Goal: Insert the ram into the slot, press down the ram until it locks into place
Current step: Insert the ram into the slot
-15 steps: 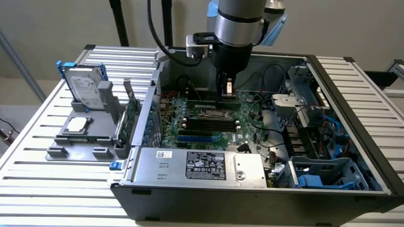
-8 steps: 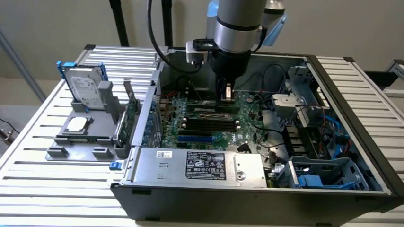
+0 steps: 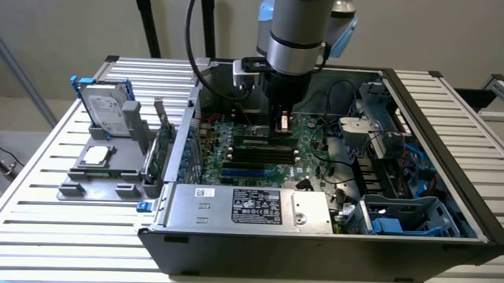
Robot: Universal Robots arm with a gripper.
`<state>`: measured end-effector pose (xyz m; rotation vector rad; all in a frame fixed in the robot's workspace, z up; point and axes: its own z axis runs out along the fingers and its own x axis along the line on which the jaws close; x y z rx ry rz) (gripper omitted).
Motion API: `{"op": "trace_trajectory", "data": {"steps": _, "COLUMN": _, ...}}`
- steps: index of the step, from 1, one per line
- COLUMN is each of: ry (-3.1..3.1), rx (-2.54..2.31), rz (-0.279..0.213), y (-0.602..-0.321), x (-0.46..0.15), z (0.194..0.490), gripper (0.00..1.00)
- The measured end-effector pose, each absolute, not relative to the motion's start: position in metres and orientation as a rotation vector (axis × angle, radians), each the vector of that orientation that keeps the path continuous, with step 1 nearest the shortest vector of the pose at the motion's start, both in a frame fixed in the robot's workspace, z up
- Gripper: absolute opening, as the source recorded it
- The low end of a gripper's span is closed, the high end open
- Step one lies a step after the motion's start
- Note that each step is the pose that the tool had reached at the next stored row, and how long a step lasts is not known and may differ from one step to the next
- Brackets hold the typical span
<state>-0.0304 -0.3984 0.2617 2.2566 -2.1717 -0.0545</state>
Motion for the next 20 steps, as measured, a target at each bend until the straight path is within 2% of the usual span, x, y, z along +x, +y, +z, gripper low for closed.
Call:
{"op": "trace_trajectory", "data": {"steps": 9, "ry": -2.169, "rx": 2.260, "rz": -0.055, "y": -0.399, "x": -0.030, "z": 0.246, "gripper": 0.13}}
{"op": "trace_trajectory", "data": {"steps": 20, "ry": -2.173, "rx": 2.268, "rz": -0.041, "y": -0.399, "x": -0.032, "z": 0.243, "gripper": 0.13}}
